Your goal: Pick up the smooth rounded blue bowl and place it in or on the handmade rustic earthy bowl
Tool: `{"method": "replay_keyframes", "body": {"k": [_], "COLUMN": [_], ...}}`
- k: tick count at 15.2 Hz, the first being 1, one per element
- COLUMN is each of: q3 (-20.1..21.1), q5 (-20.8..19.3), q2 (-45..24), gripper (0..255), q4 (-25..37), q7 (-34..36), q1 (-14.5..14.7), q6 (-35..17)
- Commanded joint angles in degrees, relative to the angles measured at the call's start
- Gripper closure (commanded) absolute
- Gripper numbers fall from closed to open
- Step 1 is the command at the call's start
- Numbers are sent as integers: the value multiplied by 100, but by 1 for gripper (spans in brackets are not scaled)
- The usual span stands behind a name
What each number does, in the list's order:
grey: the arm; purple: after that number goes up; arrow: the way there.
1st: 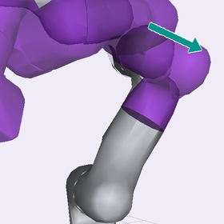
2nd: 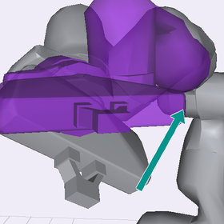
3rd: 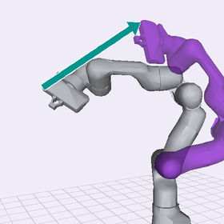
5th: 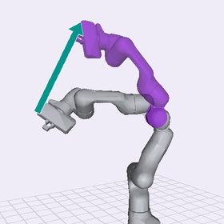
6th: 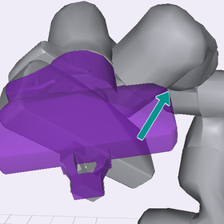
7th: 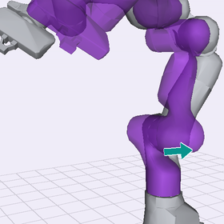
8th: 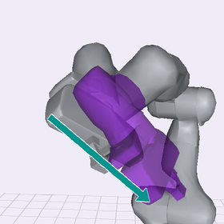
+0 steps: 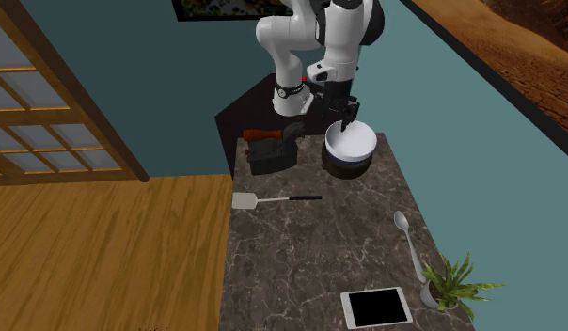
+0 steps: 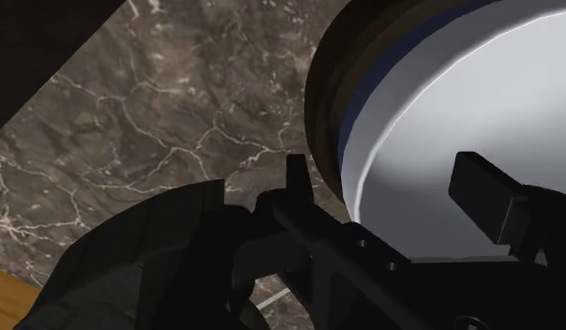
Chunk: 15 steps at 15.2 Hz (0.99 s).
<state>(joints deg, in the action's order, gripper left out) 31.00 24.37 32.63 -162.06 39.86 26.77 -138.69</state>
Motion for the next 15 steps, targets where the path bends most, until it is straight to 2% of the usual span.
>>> {"method": "replay_keyframes", "body": {"k": [1,4,8,15], "q3": [0,0,-310,-312], "q5": [0,0,-154,-156], "q2": [0,0,729,729], "gripper": [0,0,0,0], "q4": [0,0,305,305], "q7": [0,0,13,14], "q1": [0,0,47,49], "q6": [-1,-1,1035,1035]}}
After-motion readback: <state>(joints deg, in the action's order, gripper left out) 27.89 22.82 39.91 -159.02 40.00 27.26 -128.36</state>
